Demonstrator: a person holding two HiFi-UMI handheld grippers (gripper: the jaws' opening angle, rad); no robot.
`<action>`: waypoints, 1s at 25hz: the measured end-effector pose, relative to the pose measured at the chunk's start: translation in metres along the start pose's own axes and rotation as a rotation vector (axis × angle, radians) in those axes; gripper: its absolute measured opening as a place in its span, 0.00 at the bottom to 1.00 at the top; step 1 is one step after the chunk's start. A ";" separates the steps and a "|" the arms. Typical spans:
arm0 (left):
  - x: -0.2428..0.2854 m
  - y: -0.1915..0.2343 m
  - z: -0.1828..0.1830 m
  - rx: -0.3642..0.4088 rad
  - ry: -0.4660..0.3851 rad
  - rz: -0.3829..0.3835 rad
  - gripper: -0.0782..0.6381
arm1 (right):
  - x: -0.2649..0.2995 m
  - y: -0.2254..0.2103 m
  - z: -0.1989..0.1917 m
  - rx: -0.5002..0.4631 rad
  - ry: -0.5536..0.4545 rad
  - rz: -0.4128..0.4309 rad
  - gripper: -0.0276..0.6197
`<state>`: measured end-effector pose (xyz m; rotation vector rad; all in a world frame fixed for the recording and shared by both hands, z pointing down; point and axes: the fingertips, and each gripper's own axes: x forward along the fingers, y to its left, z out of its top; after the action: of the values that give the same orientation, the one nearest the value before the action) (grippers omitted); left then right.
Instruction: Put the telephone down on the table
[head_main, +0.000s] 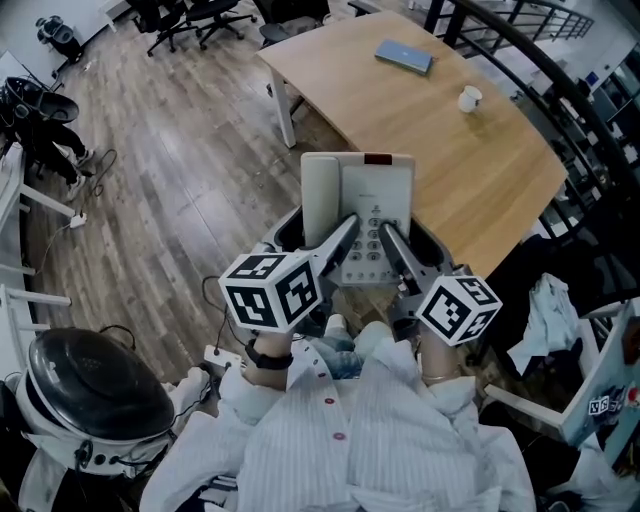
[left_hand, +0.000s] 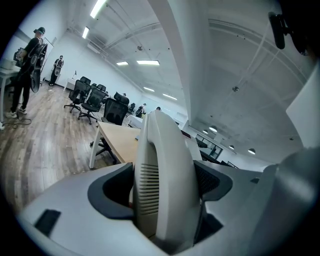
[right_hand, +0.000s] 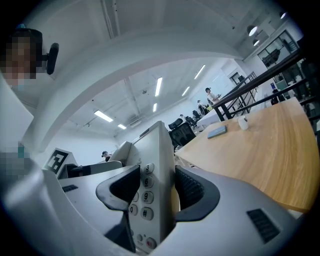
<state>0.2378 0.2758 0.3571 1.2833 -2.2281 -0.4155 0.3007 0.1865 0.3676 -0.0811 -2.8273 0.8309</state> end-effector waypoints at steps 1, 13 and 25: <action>-0.001 0.003 0.001 -0.004 0.001 -0.003 0.63 | 0.003 0.002 -0.001 -0.001 0.003 -0.001 0.40; 0.016 0.051 0.013 -0.050 0.002 0.016 0.63 | 0.055 -0.001 -0.007 -0.003 0.050 0.000 0.40; 0.108 0.157 0.109 -0.034 -0.003 0.073 0.63 | 0.222 -0.029 0.036 0.040 0.069 0.051 0.40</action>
<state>0.0201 0.2612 0.3794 1.1805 -2.2529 -0.4267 0.0764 0.1668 0.3907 -0.1737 -2.7536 0.8775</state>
